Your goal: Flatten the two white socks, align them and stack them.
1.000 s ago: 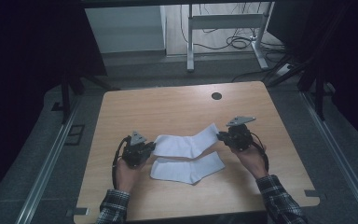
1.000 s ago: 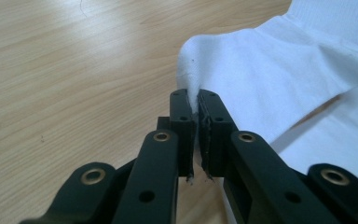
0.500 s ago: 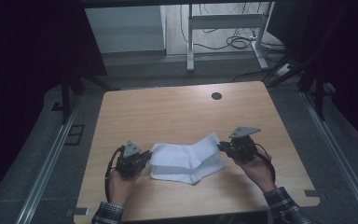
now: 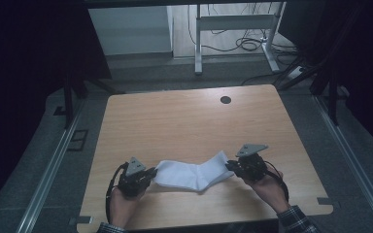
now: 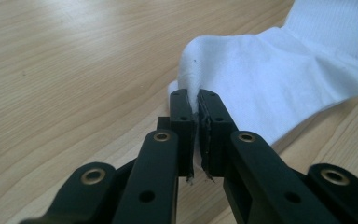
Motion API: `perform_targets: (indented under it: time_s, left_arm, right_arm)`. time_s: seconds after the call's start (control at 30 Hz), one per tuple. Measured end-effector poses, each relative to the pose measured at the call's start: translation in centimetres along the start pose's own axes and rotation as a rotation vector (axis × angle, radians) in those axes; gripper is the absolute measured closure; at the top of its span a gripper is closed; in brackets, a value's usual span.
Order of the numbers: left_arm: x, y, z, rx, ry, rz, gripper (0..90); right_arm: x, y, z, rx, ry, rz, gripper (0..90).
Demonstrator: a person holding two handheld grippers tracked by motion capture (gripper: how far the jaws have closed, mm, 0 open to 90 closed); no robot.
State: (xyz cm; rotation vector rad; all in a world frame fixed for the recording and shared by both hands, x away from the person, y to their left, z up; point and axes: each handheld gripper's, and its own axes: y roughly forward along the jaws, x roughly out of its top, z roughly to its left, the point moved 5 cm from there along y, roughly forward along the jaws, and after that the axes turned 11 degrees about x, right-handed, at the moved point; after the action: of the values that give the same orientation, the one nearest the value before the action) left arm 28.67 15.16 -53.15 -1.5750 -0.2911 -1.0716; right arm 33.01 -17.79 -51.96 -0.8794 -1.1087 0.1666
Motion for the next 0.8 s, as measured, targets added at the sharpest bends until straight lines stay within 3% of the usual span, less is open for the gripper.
perform_targets:
  time_s: [0.13, 0.4, 0.53, 0.67, 0.7, 0.8]
  left_arm:
    - [0.0, 0.6, -0.5, -0.001, 0.019, 0.015, 85.0]
    - [-0.3, 2.0, -0.9, 0.038, 0.074, 0.045, 84.9]
    - [-0.4, 2.7, -1.0, 0.06, 0.094, 0.064, 82.7]
    - [-0.8, 3.4, -1.0, 0.085, 0.104, 0.094, 67.8]
    - [-0.7, 3.3, -1.0, 0.108, 0.102, 0.091, 61.6]
    - [-0.1, 2.4, -1.0, 0.127, 0.079, 0.042, 51.2]
  right_arm:
    - [-0.6, 0.3, -0.3, -0.004, 0.012, 0.026, 79.5]
    - [-1.5, 1.3, -0.5, -0.013, 0.025, 0.093, 79.0]
    - [-2.0, 1.7, -0.9, -0.025, 0.042, 0.13, 74.0]
    - [-2.6, 1.9, -1.3, -0.034, 0.044, 0.163, 67.4]
    - [-2.5, 1.7, -1.5, -0.038, 0.05, 0.147, 62.2]
    - [-1.9, 1.0, -1.7, -0.055, 0.051, 0.09, 58.4]
